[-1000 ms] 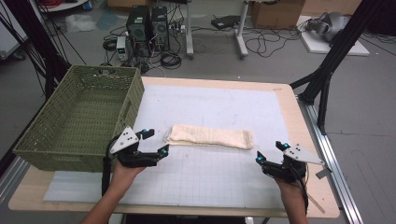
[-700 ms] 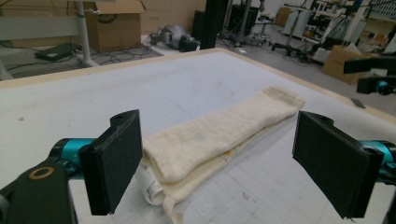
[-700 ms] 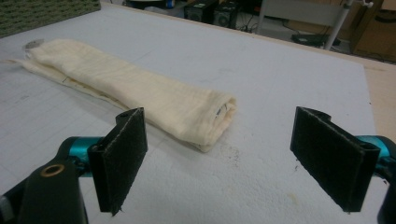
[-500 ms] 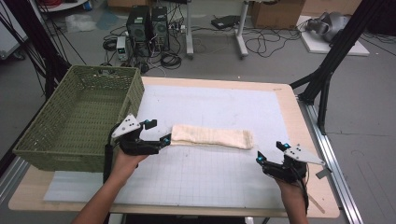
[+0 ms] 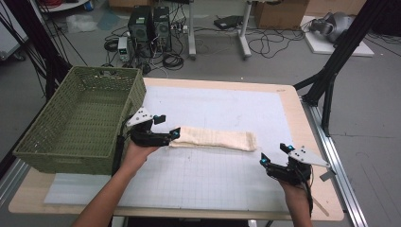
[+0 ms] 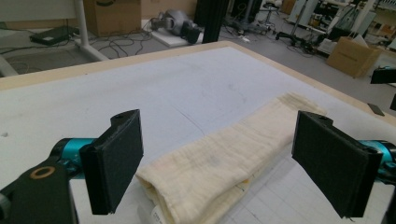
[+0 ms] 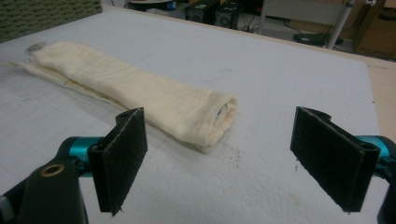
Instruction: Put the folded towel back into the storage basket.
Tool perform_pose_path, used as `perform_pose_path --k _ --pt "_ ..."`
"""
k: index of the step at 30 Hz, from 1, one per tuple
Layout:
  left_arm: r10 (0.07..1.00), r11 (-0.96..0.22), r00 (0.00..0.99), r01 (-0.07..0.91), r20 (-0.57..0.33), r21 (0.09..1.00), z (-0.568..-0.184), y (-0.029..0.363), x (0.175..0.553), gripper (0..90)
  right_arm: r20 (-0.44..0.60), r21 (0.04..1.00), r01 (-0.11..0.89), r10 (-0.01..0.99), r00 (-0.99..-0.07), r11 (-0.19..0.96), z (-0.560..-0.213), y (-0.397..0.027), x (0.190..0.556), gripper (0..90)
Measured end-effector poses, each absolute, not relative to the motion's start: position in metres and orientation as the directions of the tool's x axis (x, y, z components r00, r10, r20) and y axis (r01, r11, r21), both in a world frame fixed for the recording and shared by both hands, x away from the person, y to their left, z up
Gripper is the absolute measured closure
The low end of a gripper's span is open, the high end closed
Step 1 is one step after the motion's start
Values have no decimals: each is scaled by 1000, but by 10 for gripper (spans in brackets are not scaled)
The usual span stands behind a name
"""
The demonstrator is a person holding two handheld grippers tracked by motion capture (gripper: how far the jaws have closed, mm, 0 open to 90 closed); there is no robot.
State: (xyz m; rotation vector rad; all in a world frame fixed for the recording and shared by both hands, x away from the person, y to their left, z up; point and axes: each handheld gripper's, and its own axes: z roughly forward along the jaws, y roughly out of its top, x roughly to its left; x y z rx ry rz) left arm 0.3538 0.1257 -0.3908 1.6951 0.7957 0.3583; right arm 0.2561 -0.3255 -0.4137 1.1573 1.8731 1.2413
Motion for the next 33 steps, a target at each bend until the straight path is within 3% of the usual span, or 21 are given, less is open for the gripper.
perform_pose_path --k 17,23,33 --pt "699 -163 692 395 -177 904 -403 109 379 189 -14 922 343 899 -439 181 -415 -324 257 174" --pt "723 -203 671 436 -166 877 -414 102 387 252 -15 921 344 898 -440 184 -415 -325 260 174" --pt "771 -282 623 517 -130 808 -433 102 398 281 -7 920 348 898 -439 178 -416 -326 260 174"
